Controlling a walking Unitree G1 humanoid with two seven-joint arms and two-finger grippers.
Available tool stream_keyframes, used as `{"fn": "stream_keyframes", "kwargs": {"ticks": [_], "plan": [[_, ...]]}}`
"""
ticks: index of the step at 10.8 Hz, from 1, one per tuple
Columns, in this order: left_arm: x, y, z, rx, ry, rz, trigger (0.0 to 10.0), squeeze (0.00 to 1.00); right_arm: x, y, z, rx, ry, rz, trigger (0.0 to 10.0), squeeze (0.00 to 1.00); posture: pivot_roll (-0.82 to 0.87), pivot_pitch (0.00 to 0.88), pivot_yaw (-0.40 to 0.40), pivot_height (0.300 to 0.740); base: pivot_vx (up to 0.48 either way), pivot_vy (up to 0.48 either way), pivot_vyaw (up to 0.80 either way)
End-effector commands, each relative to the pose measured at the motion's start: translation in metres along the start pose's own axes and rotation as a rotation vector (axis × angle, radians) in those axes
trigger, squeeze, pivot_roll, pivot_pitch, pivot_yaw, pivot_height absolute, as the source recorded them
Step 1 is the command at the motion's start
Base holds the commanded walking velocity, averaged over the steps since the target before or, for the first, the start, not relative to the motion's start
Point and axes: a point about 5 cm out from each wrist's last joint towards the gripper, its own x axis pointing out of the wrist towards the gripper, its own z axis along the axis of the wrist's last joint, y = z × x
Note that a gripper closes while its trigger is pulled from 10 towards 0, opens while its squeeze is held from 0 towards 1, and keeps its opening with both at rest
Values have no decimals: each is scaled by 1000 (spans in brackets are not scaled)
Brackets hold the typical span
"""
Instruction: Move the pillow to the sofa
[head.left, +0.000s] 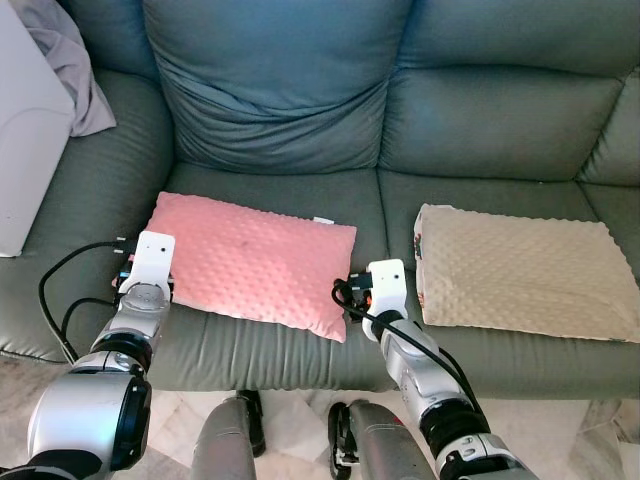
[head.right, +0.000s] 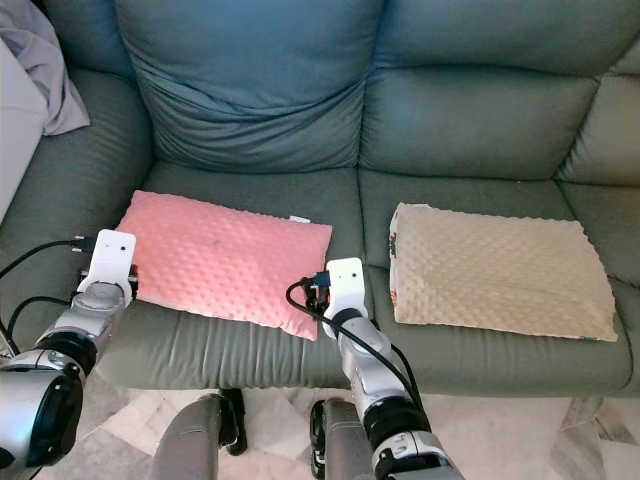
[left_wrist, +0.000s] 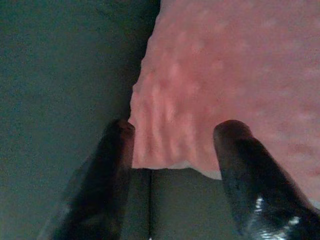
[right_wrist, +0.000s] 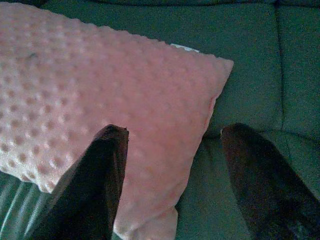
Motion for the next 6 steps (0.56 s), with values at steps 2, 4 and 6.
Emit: {"fn": "stream_keyframes", "kwargs": {"ticks": [2,4,6], "plan": [[1,9,18,-41,-98,29,10000,1000,1,5,4,-37,-17,30,10000,1000,-42,168,-36,740,0,0,0],[-2,29,19,-76,-210,90,10000,1000,5,4,4,-70,24,119,10000,1000,-5,187,-30,740,0,0,0],[-23,43,1,-64,-301,123,10000,1000,9,0,4,-137,75,203,10000,1000,46,215,-26,740,0,0,0]]}}
